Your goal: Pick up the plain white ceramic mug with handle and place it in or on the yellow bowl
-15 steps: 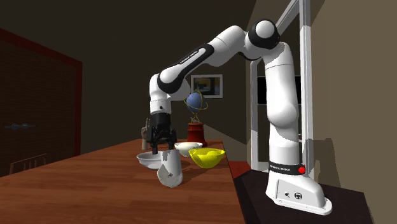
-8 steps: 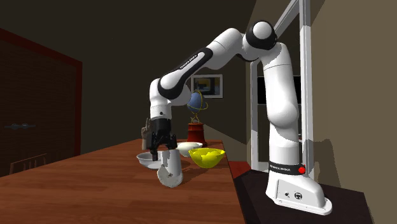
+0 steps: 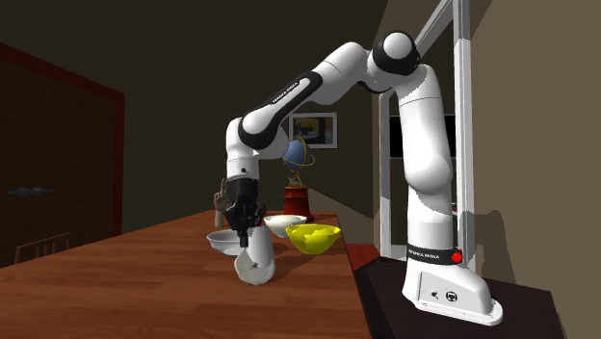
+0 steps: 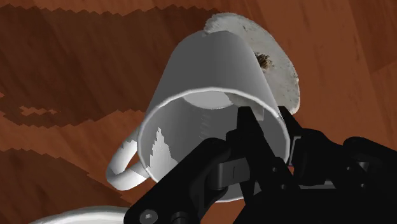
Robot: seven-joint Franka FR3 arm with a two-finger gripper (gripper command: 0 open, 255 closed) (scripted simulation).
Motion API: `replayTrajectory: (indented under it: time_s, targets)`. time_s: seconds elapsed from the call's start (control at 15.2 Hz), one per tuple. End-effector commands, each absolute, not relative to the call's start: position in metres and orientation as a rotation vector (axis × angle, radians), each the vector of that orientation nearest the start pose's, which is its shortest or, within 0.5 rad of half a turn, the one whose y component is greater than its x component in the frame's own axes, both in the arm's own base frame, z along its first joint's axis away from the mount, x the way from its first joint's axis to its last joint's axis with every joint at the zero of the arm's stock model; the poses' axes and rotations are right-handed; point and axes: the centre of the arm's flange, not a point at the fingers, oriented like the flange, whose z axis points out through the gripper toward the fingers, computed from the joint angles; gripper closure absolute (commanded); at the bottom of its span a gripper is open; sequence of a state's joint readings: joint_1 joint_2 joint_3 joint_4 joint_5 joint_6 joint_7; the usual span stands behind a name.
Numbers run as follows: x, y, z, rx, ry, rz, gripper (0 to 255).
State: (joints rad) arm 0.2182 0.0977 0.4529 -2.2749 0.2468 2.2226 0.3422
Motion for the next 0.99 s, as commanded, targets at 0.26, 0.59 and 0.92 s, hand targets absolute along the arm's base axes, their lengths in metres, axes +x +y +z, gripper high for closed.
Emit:
replayTrajectory:
  time_s: [0.26,0.59,0.92]
  targets:
    - [0.396,0.321,0.304,-2.984,-0.244,0.365,255]
    - [0.395,0.322,0.326,-2.984,-0.244,0.365,255]
    - [0.395,0.322,0.352,-2.984,-0.244,0.365,255]
